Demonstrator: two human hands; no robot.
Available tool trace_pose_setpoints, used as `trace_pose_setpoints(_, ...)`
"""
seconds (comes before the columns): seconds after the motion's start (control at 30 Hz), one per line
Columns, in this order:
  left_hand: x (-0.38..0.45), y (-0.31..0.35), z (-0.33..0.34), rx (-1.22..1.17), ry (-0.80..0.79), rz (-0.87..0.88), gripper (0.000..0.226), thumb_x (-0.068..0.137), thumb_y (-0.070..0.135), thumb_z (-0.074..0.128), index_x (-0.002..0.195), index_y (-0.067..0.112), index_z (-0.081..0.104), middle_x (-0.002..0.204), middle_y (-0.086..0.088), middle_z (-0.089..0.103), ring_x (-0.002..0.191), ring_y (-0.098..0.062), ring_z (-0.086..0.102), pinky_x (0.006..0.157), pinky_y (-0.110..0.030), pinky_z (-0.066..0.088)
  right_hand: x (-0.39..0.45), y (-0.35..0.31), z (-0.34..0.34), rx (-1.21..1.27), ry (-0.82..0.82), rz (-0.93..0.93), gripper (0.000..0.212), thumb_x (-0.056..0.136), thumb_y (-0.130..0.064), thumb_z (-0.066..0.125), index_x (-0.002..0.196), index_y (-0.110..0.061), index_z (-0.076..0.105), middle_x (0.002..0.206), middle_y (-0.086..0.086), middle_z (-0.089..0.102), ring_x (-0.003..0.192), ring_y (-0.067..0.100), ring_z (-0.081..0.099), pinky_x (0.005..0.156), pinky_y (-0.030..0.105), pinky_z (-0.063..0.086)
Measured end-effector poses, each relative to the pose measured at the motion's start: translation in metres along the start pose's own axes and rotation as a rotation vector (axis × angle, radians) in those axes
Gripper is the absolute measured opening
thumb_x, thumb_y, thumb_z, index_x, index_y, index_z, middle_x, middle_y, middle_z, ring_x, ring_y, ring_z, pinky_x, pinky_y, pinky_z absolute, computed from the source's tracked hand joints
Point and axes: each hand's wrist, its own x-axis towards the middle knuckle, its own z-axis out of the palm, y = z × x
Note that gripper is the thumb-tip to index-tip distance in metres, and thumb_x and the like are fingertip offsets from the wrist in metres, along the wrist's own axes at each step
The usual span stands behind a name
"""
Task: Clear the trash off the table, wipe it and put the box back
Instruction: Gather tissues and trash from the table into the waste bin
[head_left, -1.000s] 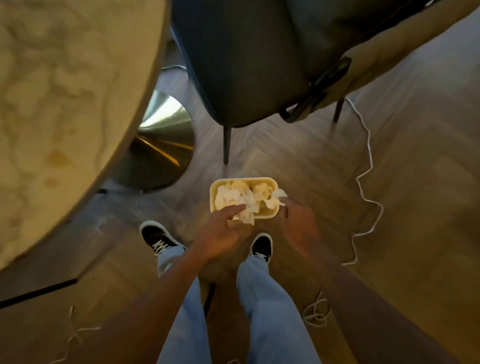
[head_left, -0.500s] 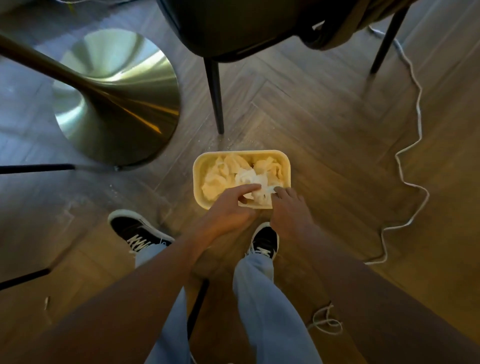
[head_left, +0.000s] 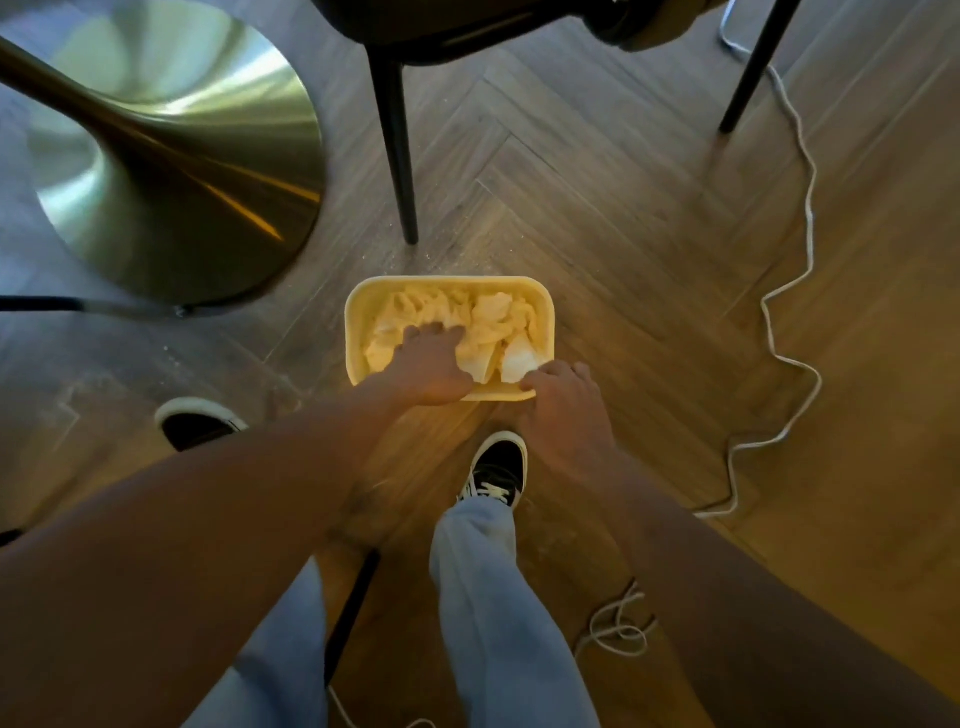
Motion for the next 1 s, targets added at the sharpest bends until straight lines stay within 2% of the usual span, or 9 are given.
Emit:
trace_pose_setpoints(0.1, -0.025, -0.003, -0.005, -0.206, 0.124, 0.036, 0.065, 0.085, 0.025, 0.06, 0.146, 0.02, 0.036, 0.149, -0.007, 0.034, 0.137, -0.025, 0.031, 0.112, -0.035, 0.025, -0.008, -0.007, -0.008, 0.125, 0.005, 0.016, 0.039, 0.084, -0.01, 0.054, 0.121, -0.017, 0.062, 0.118, 0.005, 0.057, 0.109, 0.026, 0.046, 0.089, 0.035, 0.039)
trace_pose_setpoints(0.17, -0.048, -0.006, -0.01, -0.296, 0.212, 0.052, 0.055, 0.086, 0.024, 0.061, 0.139, 0.023, 0.047, 0.143, -0.004, 0.043, 0.125, -0.021, 0.045, 0.109, -0.035, 0.035, -0.014, -0.015, -0.016, 0.189, 0.011, 0.025, 0.039, 0.084, -0.009, 0.054, 0.121, -0.016, 0.063, 0.119, 0.006, 0.057, 0.111, 0.026, 0.048, 0.091, 0.037, 0.042)
trace_pose_setpoints(0.27, -0.089, -0.009, -0.018, -0.458, 0.305, 0.016, 0.041, 0.087, 0.029, 0.063, 0.128, 0.026, 0.058, 0.129, 0.003, 0.054, 0.097, -0.011, 0.06, 0.086, -0.029, 0.049, -0.027, -0.035, -0.038, 0.258, 0.016, 0.056, 0.037, 0.086, -0.006, 0.053, 0.122, -0.014, 0.062, 0.12, 0.007, 0.055, 0.114, 0.024, 0.048, 0.093, 0.04, 0.045)
trace_pose_setpoints(0.33, -0.12, -0.01, -0.026, -0.559, 0.357, 0.004, 0.036, 0.088, 0.036, 0.064, 0.122, 0.026, 0.061, 0.119, 0.007, 0.06, 0.086, -0.003, 0.061, 0.072, -0.021, 0.049, -0.039, -0.05, -0.055, 0.275, 0.023, 0.071, 0.037, 0.088, -0.007, 0.051, 0.123, -0.015, 0.06, 0.123, 0.007, 0.053, 0.117, 0.023, 0.048, 0.093, 0.04, 0.046)
trace_pose_setpoints(0.4, -0.152, -0.009, -0.032, -0.608, 0.413, 0.008, 0.034, 0.088, 0.041, 0.062, 0.118, 0.026, 0.062, 0.11, 0.009, 0.063, 0.083, 0.001, 0.059, 0.067, -0.016, 0.045, -0.055, -0.067, -0.074, 0.295, 0.04, 0.063, 0.035, 0.089, -0.008, 0.051, 0.123, -0.014, 0.061, 0.125, 0.007, 0.052, 0.118, 0.022, 0.047, 0.094, 0.037, 0.045)
trace_pose_setpoints(0.53, -0.217, 0.0, -0.051, -0.662, 0.496, 0.015, 0.033, 0.087, 0.047, 0.061, 0.112, 0.026, 0.064, 0.102, 0.011, 0.066, 0.084, 0.003, 0.06, 0.074, -0.019, 0.049, -0.091, -0.105, -0.113, 0.322, 0.065, 0.013, 0.032, 0.091, -0.009, 0.051, 0.121, -0.015, 0.062, 0.126, 0.006, 0.053, 0.114, 0.017, 0.048, 0.085, 0.02, 0.034)
trace_pose_setpoints(0.73, -0.329, 0.018, -0.088, -0.744, 0.695, 0.062, 0.016, 0.088, 0.036, 0.064, 0.098, 0.023, 0.067, 0.084, 0.015, 0.062, 0.08, 0.001, 0.06, 0.07, -0.014, 0.046, -0.149, -0.176, -0.185, 0.35, 0.097, -0.091, 0.03, 0.094, -0.012, 0.051, 0.121, -0.015, 0.062, 0.129, 0.004, 0.053, 0.119, 0.018, 0.049, 0.096, 0.023, 0.036)
trace_pose_setpoints(0.83, -0.385, 0.015, -0.112, -0.813, 0.859, 0.062, 0.006, 0.087, 0.034, 0.065, 0.087, 0.028, 0.065, 0.076, 0.019, 0.061, 0.076, 0.002, 0.06, 0.069, -0.013, 0.044, -0.171, -0.217, -0.223, 0.337, 0.109, -0.185, 0.03, 0.094, -0.016, 0.051, 0.121, -0.016, 0.062, 0.127, 0.001, 0.053, 0.116, 0.016, 0.051, 0.092, 0.02, 0.034)
trace_pose_setpoints(1.0, -0.451, -0.008, -0.141, -0.926, 1.04, 0.124, 0.009, 0.085, 0.026, 0.069, 0.081, 0.018, 0.07, 0.071, 0.005, 0.066, 0.069, -0.008, 0.062, 0.065, -0.022, 0.051, -0.19, -0.279, -0.274, 0.31, 0.133, -0.289, 0.026, 0.094, -0.017, 0.052, 0.118, -0.02, 0.062, 0.125, 0.002, 0.055, 0.113, 0.014, 0.053, 0.092, 0.022, 0.04)
